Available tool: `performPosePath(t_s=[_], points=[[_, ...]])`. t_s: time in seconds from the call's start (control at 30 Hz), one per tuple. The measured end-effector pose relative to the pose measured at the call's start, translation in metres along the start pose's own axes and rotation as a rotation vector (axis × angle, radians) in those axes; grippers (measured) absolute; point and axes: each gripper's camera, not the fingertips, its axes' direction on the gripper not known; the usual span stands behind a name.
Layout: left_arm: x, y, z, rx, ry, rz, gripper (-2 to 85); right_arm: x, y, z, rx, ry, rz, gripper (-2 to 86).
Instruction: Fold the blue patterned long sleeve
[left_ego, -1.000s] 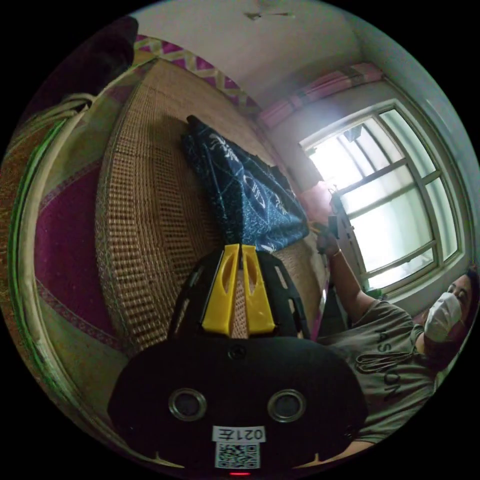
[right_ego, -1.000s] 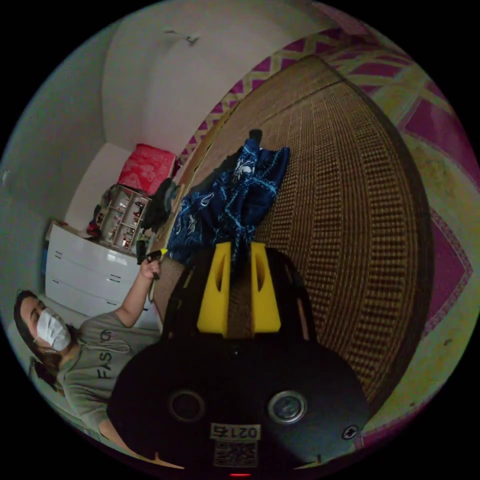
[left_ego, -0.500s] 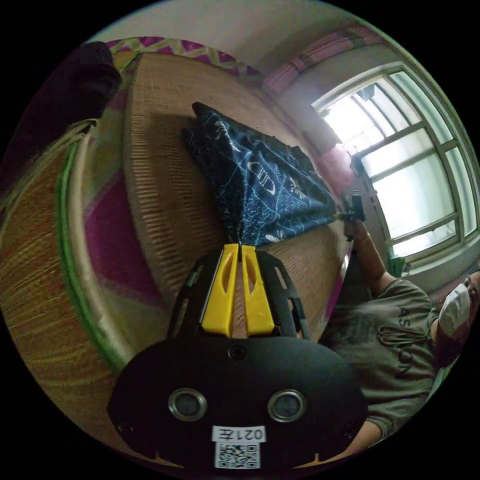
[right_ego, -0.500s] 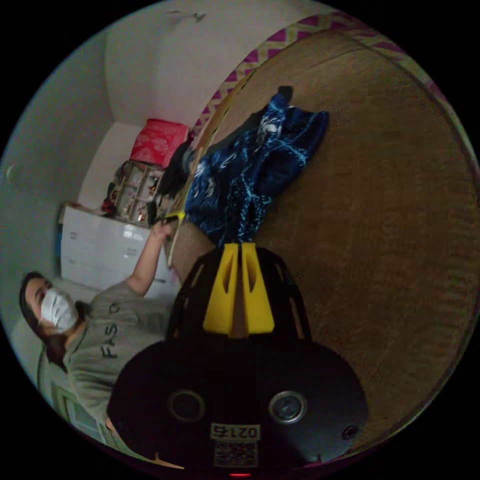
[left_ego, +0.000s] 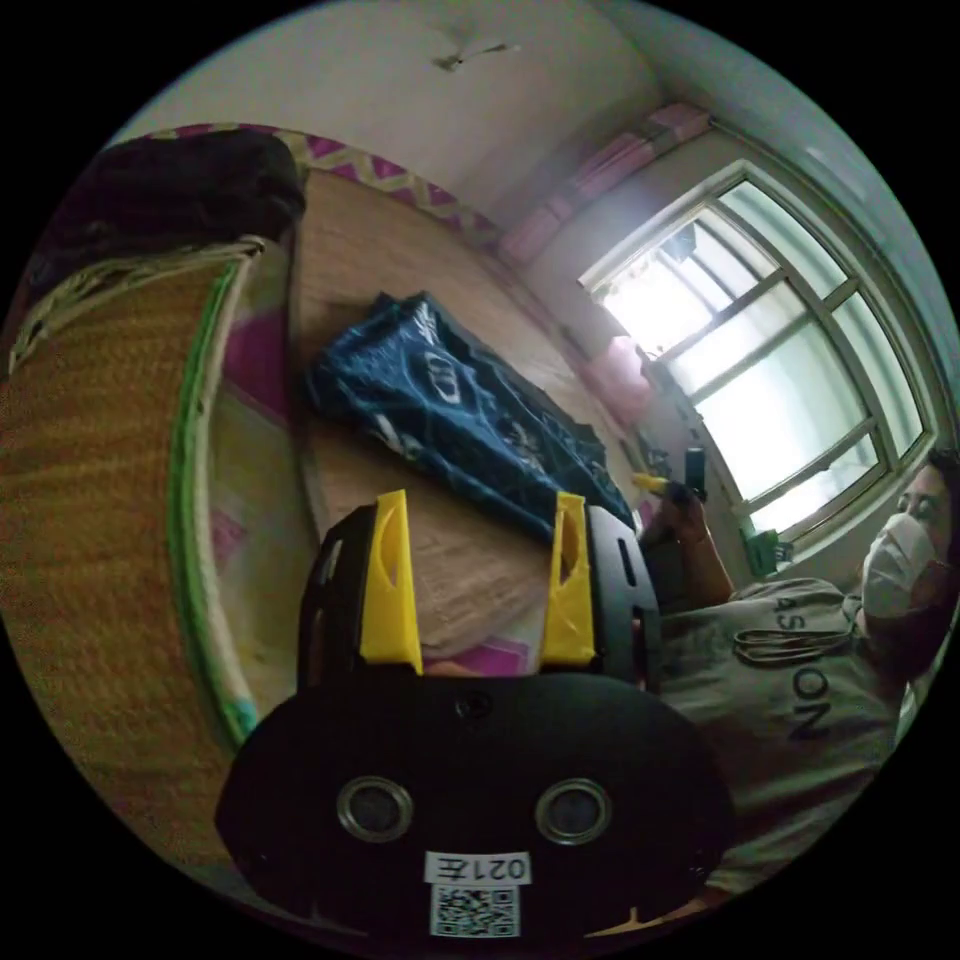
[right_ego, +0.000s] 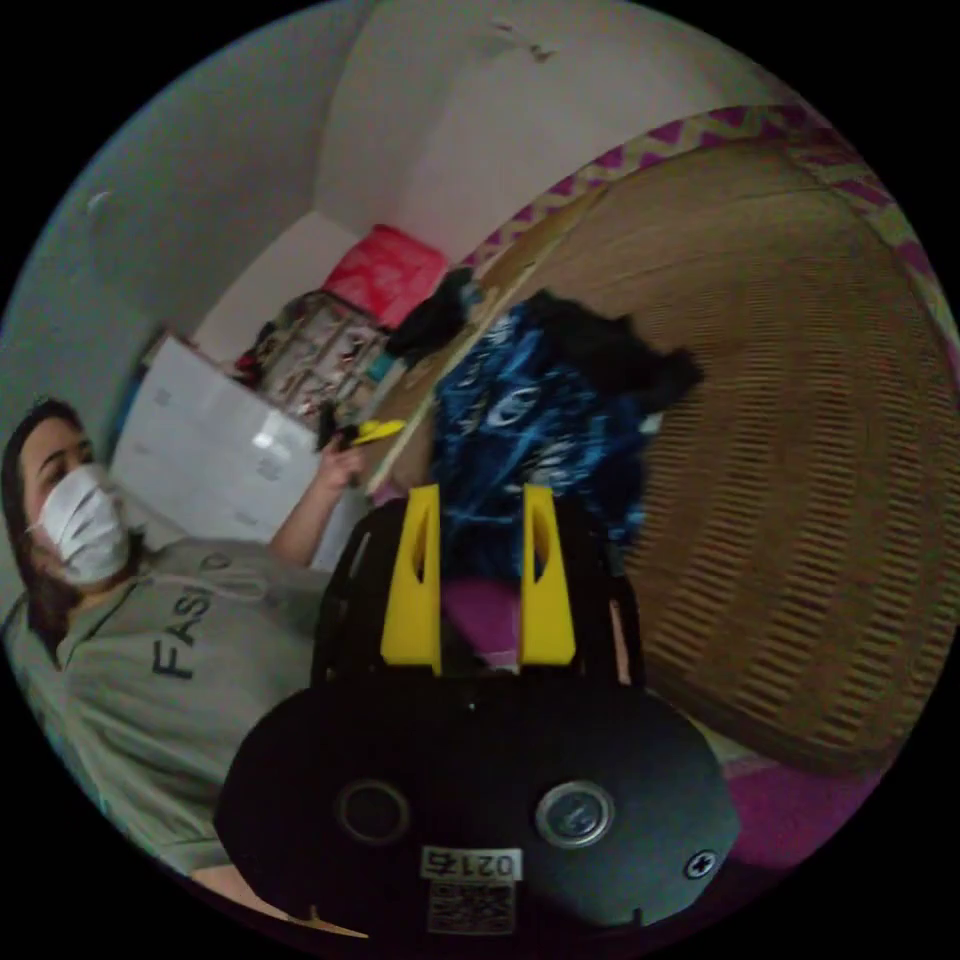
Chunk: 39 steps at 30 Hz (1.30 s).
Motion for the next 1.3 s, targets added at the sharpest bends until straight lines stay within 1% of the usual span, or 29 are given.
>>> performPosePath(t_s=[0.03, 0.07, 0.13, 0.17, 0.27, 0.33, 0.47, 0.6, 0.67, 0.8, 0.9, 1.03, 1.1, 1.17, 1.2, 1.3], points=[[0.015, 0.018, 0.002, -0.009, 0.015, -0.013, 16.8, 0.013, -0.002, -0.007, 0.012, 0.102, 0.04, 12.0], [0.029, 0.033, 0.004, -0.014, 0.011, -0.047, 15.9, 0.028, -0.006, -0.01, 0.022, 0.162, 0.077, 12.4], [0.043, 0.054, 0.009, -0.017, 0.032, -0.106, 13.1, 0.051, -0.011, -0.009, 0.032, 0.209, 0.147, 12.9], [0.049, 0.065, 0.014, -0.037, 0.066, -0.156, 10.3, 0.064, -0.015, -0.005, 0.028, 0.179, 0.173, 13.1], [0.058, 0.091, 0.023, -0.059, 0.114, -0.262, 6.0, 0.087, -0.027, 0.014, -0.03, 0.145, 0.215, 13.6], [0.063, 0.104, 0.026, -0.049, 0.191, -0.294, 6.9, 0.095, -0.034, 0.024, -0.064, 0.121, 0.225, 13.7], [0.082, 0.128, 0.036, -0.073, 0.376, -0.335, 12.7, 0.113, -0.045, 0.039, -0.114, 0.042, 0.254, 13.6], [0.107, 0.143, 0.04, -0.07, 0.42, -0.334, 14.0, 0.127, -0.049, 0.048, -0.15, -0.001, 0.274, 13.3], [0.121, 0.15, 0.047, -0.089, 0.473, -0.346, 14.4, 0.131, -0.049, 0.053, -0.167, -0.009, 0.276, 13.2], [0.14, 0.153, 0.05, -0.122, 0.476, -0.342, 16.1, 0.133, -0.046, 0.061, -0.178, 0.0, 0.269, 13.1], [0.15, 0.156, 0.048, -0.122, 0.471, -0.352, 14.9, 0.134, -0.042, 0.067, -0.183, 0.004, 0.264, 13.2], [0.16, 0.158, 0.042, -0.149, 0.458, -0.378, 10.9, 0.134, -0.034, 0.076, -0.205, 0.002, 0.256, 12.4], [0.161, 0.161, 0.041, -0.164, 0.457, -0.396, 6.7, 0.135, -0.031, 0.081, -0.211, 0.01, 0.258, 10.2], [0.157, 0.167, 0.036, -0.162, 0.466, -0.433, 0.7, 0.141, -0.027, 0.091, -0.221, 0.012, 0.268, 5.2], [0.156, 0.168, 0.034, -0.159, 0.482, -0.436, 0.3, 0.142, -0.025, 0.094, -0.228, 0.001, 0.267, 4.0], [0.155, 0.172, 0.021, -0.147, 0.54, -0.415, -0.6, 0.15, -0.017, 0.092, -0.151, -0.129, 0.296, 1.4]])
